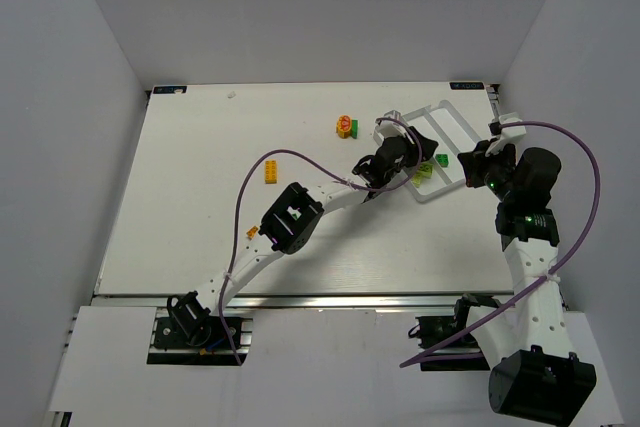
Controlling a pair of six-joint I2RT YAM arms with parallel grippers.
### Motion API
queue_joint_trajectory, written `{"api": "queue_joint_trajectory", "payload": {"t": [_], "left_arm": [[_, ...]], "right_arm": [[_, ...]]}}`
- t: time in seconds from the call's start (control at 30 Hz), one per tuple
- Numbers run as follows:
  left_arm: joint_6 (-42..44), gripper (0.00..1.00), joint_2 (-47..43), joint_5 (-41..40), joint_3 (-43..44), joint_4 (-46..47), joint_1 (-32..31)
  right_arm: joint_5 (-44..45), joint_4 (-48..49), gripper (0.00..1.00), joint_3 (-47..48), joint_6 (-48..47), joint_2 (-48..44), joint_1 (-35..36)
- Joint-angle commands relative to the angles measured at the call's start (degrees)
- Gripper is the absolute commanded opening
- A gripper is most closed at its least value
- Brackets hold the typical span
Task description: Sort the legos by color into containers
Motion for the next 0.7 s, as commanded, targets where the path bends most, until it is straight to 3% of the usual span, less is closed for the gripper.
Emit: {"api": "queue_joint_trajectory", "payload": {"t": [0.0,0.67], "left_arm": [[-0.1,0.65,-3.8,1.6,2.3,0.8,0.2],[-0.7,0.68,-5.5,3.7,2.3,2.0,0.2]], "right_arm": [[-0.7,2.7,0.00,-0.3,-0.3,0.3,-0.5],[-0.9,2.8,0.00,-0.5,-0.3,0.7,-0.6]]}}
